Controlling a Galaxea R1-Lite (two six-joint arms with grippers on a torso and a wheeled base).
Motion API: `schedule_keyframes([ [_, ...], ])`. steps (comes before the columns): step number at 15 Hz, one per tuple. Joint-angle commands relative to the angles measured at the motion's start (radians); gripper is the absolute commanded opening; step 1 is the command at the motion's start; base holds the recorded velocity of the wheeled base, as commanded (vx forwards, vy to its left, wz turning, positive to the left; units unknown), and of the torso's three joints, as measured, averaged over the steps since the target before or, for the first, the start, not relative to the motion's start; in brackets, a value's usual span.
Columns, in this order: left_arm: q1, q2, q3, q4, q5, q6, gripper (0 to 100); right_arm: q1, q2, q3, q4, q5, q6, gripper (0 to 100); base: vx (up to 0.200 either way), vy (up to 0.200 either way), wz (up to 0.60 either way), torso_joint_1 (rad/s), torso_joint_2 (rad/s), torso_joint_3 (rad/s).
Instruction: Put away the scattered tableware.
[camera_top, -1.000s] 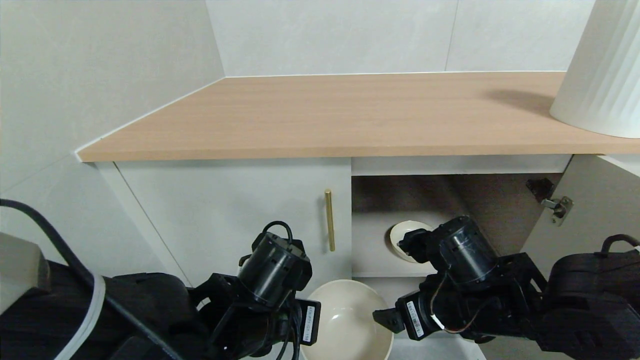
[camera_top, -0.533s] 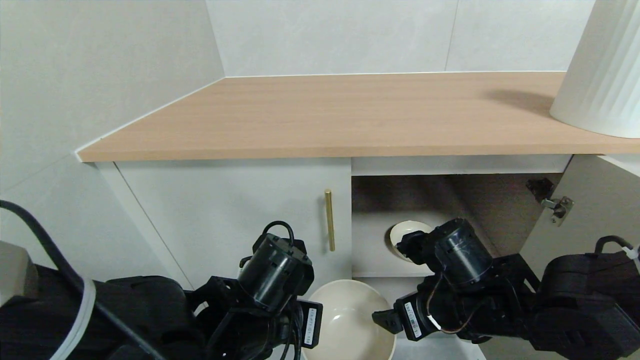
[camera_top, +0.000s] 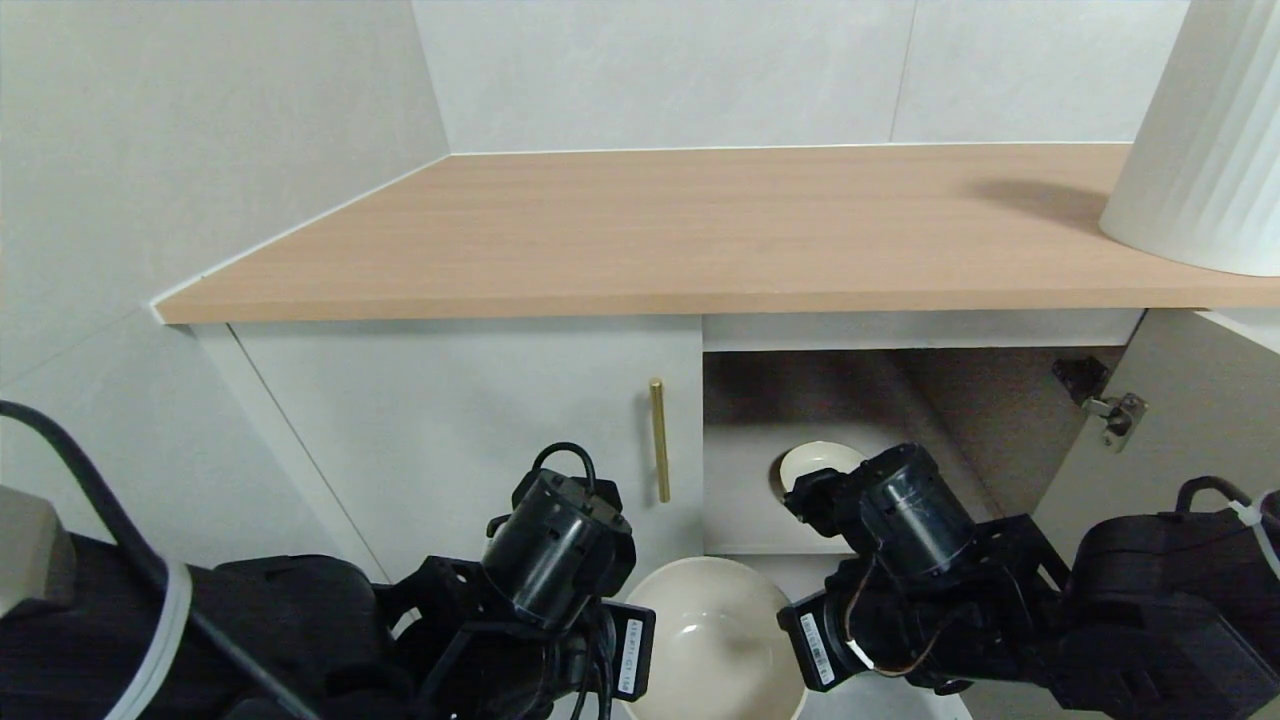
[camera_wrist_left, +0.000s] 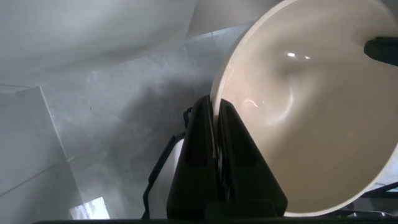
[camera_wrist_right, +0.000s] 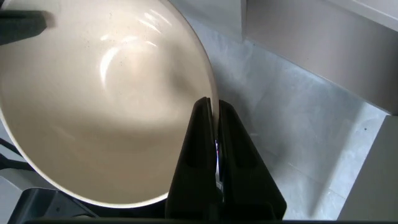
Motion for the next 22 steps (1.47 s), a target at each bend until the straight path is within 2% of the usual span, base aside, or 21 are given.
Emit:
schedule_keyframes([
  [1, 0.001, 0.000, 0.000, 0.005, 0.004, -0.001, 0, 0.000, 0.002, 0.000, 0.004, -0.004, -0.001, 0, 0.000, 0.000, 0.00, 0.000, 0.00, 0.000],
  [9, 0.001, 0.003, -0.001, 0.003, 0.004, -0.002, 0, 0.000, 0.004, 0.000, 0.004, -0.004, -0.001, 0, 0.000, 0.000, 0.00, 0.000, 0.00, 0.000],
  [10, 0.001, 0.004, -0.003, 0.003, 0.004, -0.002, 100, 0.000, 0.004, 0.000, 0.004, -0.004, -0.001, 0, 0.000, 0.000, 0.00, 0.000, 0.00, 0.000],
  [18, 0.001, 0.006, -0.003, 0.003, 0.004, -0.002, 100, -0.007, 0.036, 0.000, 0.004, -0.004, -0.004, 0, 0.000, 0.000, 0.00, 0.000, 0.00, 0.000],
  [22, 0.003, 0.004, -0.003, 0.003, 0.006, -0.002, 100, -0.070, 0.111, -0.026, 0.004, -0.061, -0.007, 0, 0.000, 0.000, 0.00, 0.000, 0.00, 0.000],
])
